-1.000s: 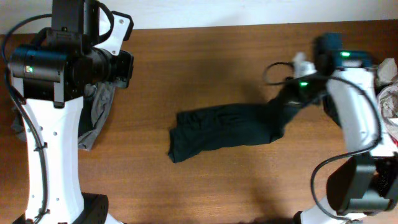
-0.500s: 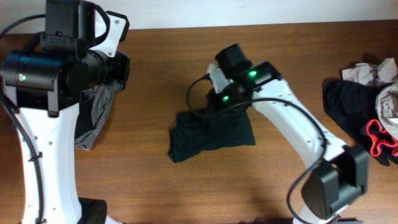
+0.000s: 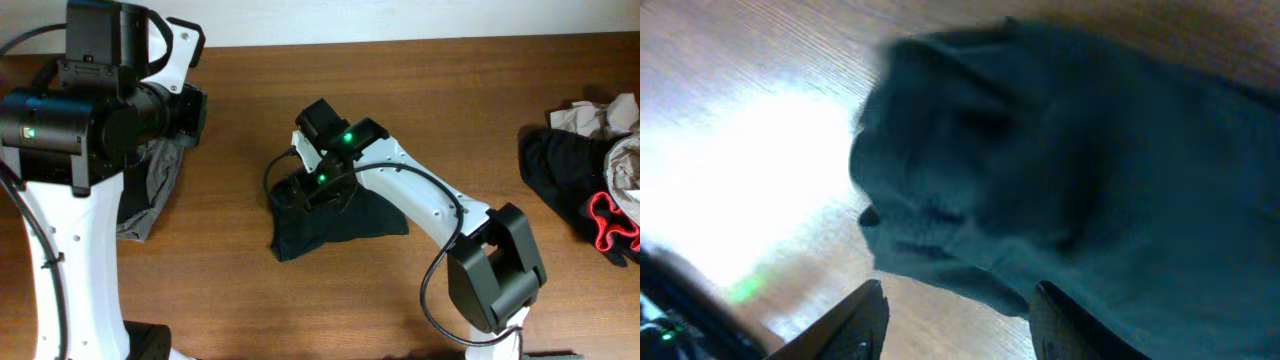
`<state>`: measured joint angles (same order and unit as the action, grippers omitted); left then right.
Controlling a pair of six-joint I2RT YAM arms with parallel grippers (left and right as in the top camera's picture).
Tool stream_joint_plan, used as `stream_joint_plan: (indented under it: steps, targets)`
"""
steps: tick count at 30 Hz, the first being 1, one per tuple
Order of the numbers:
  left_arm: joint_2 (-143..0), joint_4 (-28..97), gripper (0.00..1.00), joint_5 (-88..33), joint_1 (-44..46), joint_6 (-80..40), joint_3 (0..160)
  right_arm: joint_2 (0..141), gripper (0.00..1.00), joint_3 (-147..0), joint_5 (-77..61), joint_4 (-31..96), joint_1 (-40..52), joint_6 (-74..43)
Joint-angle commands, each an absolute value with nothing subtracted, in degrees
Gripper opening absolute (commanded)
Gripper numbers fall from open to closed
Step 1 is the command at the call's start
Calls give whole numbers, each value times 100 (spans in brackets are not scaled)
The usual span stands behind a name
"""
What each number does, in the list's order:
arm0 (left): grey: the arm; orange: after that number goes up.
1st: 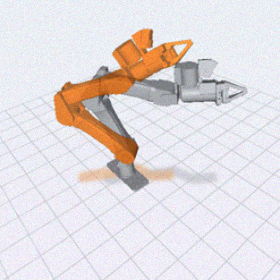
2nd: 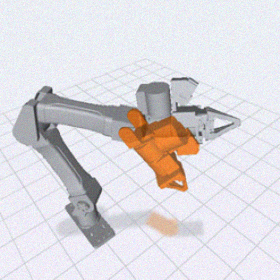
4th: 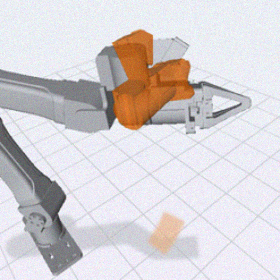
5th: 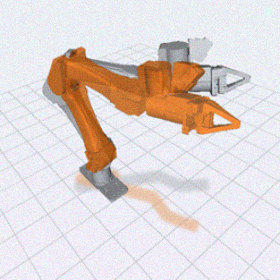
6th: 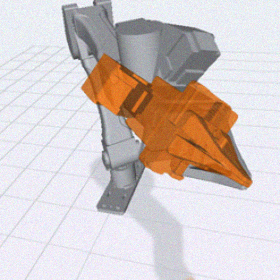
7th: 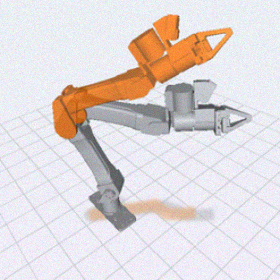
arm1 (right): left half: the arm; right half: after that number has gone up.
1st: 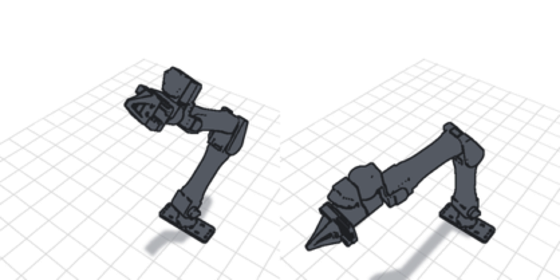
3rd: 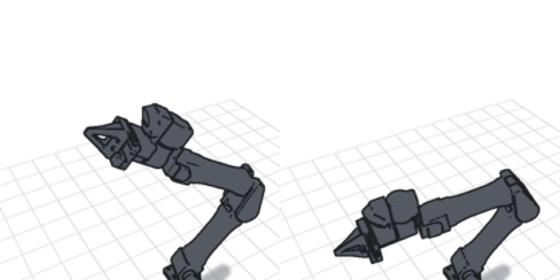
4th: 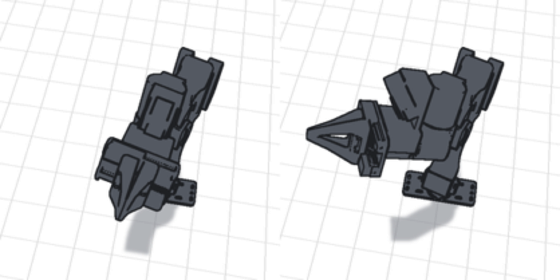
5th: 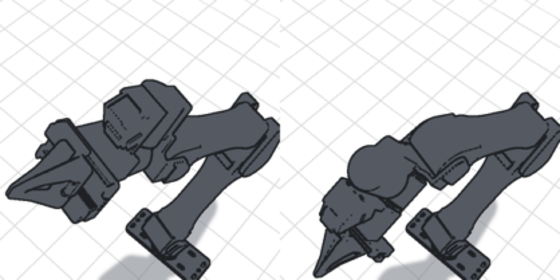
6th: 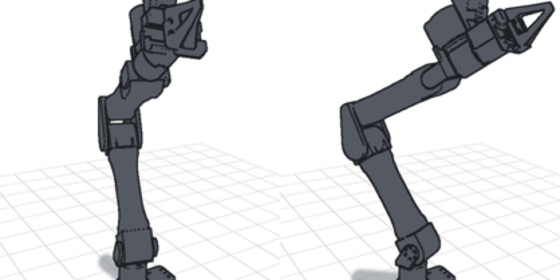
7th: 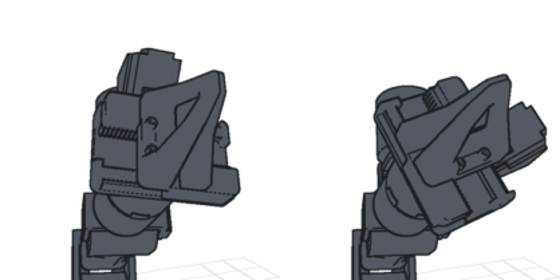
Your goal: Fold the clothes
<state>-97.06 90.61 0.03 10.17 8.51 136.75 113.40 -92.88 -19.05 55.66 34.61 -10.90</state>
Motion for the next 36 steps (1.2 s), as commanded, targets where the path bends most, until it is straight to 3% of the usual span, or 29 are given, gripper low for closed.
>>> stream_joint_plan:
  steps: [1,5,12,15,16,19,21,22,30,36]
  targets:
    - [-9585,9002,25,40,1035,821,13721,10621,52,-9386,-2112,5664,3356,-926]
    - [-9588,8930,29,-30,1035,819,13697,10228,52,-9386,-1802,6007,3072,-969]
    - [-9738,8731,30,-917,1055,860,13032,10173,75,-9319,-1562,6646,1769,-1133]
    - [-9848,8423,29,-1031,1160,867,12324,10173,76,-9179,-1739,6650,1367,-1094]
    - [-9885,8256,29,-1092,1210,867,12053,10173,74,-9118,-1782,6652,1251,-1100]
    - [-10027,7596,19,-1461,1389,943,11144,10173,41,-8914,-2088,6611,1048,-1100]
    - [-10110,7148,13,-1723,1511,998,10573,10173,12,-8683,-2440,6445,1011,-1107]
    - [-10143,6947,10,-1855,1579,1000,10326,10173,4,-8547,-2611,6307,1017,-1135]
    - [-10490,5618,2,-2196,2250,1538,9135,10173,4,-6818,-3830,3743,1400,-2657]
    - [-10744,4781,2,-2108,2359,1645,8453,10173,4,-6200,-3035,2676,1647,-3730]
